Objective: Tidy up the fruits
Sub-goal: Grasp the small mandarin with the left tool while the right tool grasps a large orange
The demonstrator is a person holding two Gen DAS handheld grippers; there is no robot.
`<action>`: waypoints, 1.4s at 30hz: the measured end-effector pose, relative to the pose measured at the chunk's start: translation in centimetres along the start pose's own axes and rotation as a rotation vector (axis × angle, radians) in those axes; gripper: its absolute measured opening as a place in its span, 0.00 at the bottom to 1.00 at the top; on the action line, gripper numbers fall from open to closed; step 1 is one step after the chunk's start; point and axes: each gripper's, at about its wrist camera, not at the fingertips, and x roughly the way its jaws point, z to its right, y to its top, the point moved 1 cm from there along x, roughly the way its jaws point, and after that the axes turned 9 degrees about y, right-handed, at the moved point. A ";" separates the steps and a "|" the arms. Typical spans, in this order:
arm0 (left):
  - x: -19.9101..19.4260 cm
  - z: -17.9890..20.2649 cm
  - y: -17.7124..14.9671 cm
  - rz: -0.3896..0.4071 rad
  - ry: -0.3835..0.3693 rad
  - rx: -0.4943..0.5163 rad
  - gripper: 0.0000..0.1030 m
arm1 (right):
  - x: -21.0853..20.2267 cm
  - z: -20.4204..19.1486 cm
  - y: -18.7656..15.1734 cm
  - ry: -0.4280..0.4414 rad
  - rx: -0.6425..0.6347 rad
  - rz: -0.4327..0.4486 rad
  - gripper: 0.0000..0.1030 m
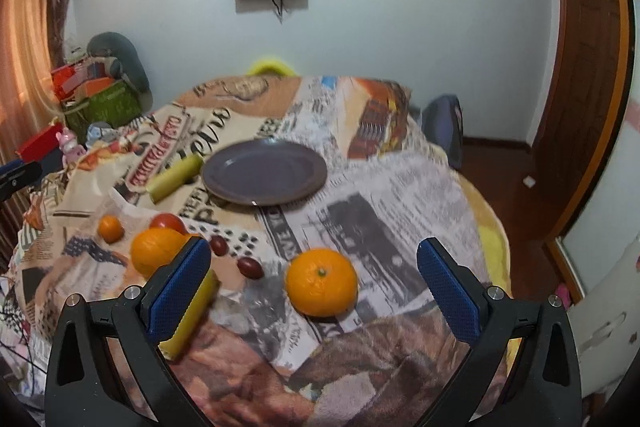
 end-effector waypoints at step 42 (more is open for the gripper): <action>14.3 1.5 -4.4 -0.354 -0.058 0.066 0.37 | 9.4 2.3 -2.8 0.092 0.086 -0.271 0.67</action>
